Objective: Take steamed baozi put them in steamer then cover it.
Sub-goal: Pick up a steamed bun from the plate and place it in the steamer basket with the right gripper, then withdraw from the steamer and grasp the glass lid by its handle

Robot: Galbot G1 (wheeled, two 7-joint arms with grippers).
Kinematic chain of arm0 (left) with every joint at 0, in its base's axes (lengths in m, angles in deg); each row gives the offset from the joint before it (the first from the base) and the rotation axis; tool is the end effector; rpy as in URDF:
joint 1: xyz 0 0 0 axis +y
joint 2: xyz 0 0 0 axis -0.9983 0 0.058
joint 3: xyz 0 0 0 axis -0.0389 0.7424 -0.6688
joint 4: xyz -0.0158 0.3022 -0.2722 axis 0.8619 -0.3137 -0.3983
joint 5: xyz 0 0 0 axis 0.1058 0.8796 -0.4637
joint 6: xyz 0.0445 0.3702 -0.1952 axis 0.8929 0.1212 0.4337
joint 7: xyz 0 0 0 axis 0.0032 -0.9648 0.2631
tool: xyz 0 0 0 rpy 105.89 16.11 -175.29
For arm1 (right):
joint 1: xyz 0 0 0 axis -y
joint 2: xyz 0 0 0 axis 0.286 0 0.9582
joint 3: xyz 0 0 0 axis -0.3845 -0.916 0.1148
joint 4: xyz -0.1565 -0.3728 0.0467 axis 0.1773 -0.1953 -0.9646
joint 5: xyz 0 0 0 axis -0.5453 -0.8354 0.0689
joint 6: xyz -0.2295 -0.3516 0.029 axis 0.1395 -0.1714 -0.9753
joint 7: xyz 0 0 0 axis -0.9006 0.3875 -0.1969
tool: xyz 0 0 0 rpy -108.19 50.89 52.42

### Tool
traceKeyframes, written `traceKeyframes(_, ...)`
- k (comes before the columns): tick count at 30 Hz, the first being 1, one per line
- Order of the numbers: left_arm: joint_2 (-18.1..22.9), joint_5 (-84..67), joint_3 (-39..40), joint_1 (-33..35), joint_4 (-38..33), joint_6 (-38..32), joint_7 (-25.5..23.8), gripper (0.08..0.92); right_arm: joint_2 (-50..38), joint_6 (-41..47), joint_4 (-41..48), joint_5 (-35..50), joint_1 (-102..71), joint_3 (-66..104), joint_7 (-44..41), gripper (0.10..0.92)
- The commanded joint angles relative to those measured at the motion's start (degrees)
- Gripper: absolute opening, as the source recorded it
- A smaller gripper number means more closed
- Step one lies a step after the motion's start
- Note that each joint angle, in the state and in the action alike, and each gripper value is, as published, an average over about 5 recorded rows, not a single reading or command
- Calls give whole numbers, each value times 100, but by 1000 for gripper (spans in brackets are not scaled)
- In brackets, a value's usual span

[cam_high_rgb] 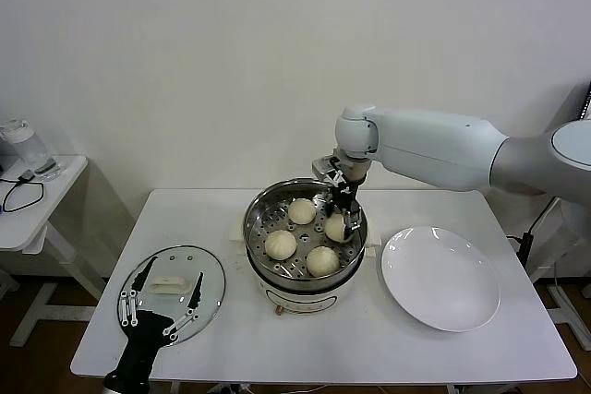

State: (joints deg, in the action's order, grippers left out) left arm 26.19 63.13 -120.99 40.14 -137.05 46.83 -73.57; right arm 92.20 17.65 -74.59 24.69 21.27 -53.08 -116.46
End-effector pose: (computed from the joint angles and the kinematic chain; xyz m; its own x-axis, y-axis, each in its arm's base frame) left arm 0.1443 0.0894 -0.3736 -0.9308 0.2492 -0.2673 0.1321 0.9114 0.3897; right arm 0.6875 0.1050 -0.0981 0.0219 -0.0809 0.9965 -0.8793 -0.4758 -0.0193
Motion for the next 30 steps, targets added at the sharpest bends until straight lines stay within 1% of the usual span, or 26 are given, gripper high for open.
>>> traceKeyframes(1,-6,-1,-7,32,-35,61,-8,823,-54,-9,-73,-127,-20,93,58,797)
traceKeyframes(3,-13,-4,-2,42,-51,95,-12,823,-163,-13,-213,-144,31,176,61,817)
traceKeyframes(6,-17,7,18,21,-48,111,-11,823,-406,-107,-470,-174,130,428,75,822)
traceKeyframes(8,-24,18,25,5,-64,126,-2,823,-657,-374,-686,-191,171,719,142,822)
traceKeyframes(11,-46,22,29,-11,-127,177,20,823,-1157,-770,-1168,-120,152,1244,414,823)
traceKeyframes(13,-62,20,30,-41,-167,216,39,823,-1550,-960,-1515,5,53,1596,843,823)
traceKeyframes(15,-68,14,22,-117,-193,261,81,823,-1984,-1249,-1832,103,-81,1856,1706,823)
traceKeyframes(16,-62,12,11,-173,-202,288,119,823,-2202,-1444,-1974,149,-180,1890,2401,823)
traceKeyframes(20,-54,22,-40,-383,-240,407,298,823,-2995,-1993,-2497,347,-919,2103,5741,823)
traceKeyframes(23,-87,98,-53,-459,-261,476,420,823,-3335,-2168,-2635,467,-2115,3059,7390,823)
traceKeyframes(26,-107,266,-30,-518,-242,618,568,823,-3435,-2406,-2582,445,-3554,4575,8222,823)
traceKeyframes(28,-112,434,-10,-555,-203,708,664,823,-3392,-2538,-2519,430,-4481,5703,8485,823)
traceKeyframes(30,-123,617,-3,-582,-158,777,716,823,-3276,-2626,-2443,397,-5352,6717,8577,823)
